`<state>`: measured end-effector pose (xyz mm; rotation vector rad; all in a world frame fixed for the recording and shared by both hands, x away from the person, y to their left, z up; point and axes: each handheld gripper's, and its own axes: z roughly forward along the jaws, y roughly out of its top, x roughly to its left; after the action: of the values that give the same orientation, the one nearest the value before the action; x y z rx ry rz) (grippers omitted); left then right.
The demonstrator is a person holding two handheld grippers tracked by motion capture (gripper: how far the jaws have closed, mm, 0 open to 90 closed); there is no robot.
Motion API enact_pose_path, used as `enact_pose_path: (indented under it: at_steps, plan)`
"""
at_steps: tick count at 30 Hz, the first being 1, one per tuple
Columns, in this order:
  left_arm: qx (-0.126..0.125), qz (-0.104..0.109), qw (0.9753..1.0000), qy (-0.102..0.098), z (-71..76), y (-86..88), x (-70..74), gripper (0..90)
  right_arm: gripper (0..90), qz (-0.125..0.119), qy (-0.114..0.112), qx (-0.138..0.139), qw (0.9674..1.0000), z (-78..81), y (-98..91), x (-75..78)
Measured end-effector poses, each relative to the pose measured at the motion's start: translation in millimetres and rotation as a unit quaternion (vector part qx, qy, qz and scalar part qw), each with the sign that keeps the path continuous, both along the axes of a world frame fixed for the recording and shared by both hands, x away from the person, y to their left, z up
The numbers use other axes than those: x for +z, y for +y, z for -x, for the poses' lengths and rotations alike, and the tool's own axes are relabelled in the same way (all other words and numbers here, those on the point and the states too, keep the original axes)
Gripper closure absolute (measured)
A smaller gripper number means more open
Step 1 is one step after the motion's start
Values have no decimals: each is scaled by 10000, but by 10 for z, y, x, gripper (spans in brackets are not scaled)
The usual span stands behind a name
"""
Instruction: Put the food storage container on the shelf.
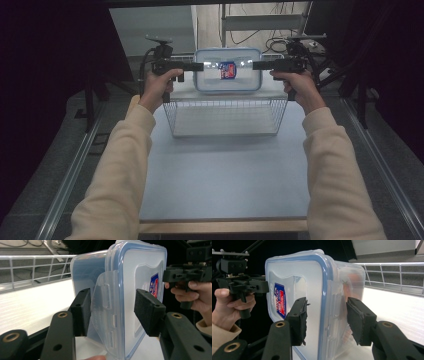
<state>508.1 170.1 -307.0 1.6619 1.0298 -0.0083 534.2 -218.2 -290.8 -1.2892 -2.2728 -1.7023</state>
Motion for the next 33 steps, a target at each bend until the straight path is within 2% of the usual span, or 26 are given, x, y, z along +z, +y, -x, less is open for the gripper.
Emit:
enact_pose_path:
  at_steps: [2, 5, 6, 7, 8, 9, 10, 11, 12, 15, 16, 19, 20, 23, 25, 26, 28, 31, 32, 33]
  plan:
    - [101, 101, 9998, 128, -21, -1, -9, 483, 510, -20, 62, -50, 10000, -25, 11, 1]
    - [195, 145, 9995, 182, -35, -13, -12, 480, 505, -38, 145, -111, 9998, -53, 14, -2]
    - [276, 210, 9990, 265, -51, -34, -17, 480, 500, -33, 159, -144, 9998, -69, 16, -6]
    - [266, 178, 9989, 330, -71, -42, -25, 478, 494, -13, 248, -221, 9994, -93, 16, -8]
    - [264, 155, 9988, 384, -91, -65, -39, 474, 496, 62, 311, -307, 9990, -111, 16, -6]
    - [217, 178, 9980, 566, -148, -85, -94, 424, 510, 265, 348, -454, 9980, -140, 36, -10]
    - [228, 321, 9970, 673, -192, -70, -140, 407, 498, 323, 385, -522, 9974, -152, 49, -19]
    - [228, 321, 9970, 673, -192, -70, -140, 404, 498, 323, 385, -522, 9974, -152, 49, -19]
    - [247, 494, 9951, 821, -252, -42, -191, 400, 513, 310, 403, -639, 9967, -168, 61, -32]
    - [351, 577, 9941, 845, -299, -25, -226, 394, 520, 369, 414, -702, 9960, -167, 68, -32]
    - [403, 521, 9941, 858, -319, -21, -239, 381, 535, 412, 376, -735, 9957, -151, 67, -37]
    - [388, 537, 9943, 832, -321, -17, -245, 382, 531, 401, 359, -723, 9959, -137, 55, -44]
    - [465, 425, 9951, 764, -306, -29, -231, 366, 517, 394, 320, -753, 9959, -119, 49, -51]
    - [511, 357, 9956, 694, -285, -39, -211, 274, 495, 424, 226, -832, 9954, -93, 35, -55]
    - [584, 350, 9961, 562, -246, -38, -171, 261, 478, 394, 112, -875, 9953, -59, 17, -52]
    - [616, 339, 9963, 504, -229, -38, -152, 239, 461, 335, -18, -829, 9960, -11, -9, -40]
    - [614, 209, 9972, 371, -153, -36, -86, 218, 453, 383, -134, -798, 9960, 43, -36, -30]
    - [587, 103, 9978, 303, -103, -46, -59, 205, 444, 423, -225, -755, 9960, 90, -62, -30]
    - [609, -50, 9979, 191, -33, -58, -25, 203, 440, 514, -316, -715, 9956, 131, -75, -38]
    - [609, -50, 9979, 191, -33, -58, -25, 196, 431, 542, -366, -691, 9955, 163, -87, -46]
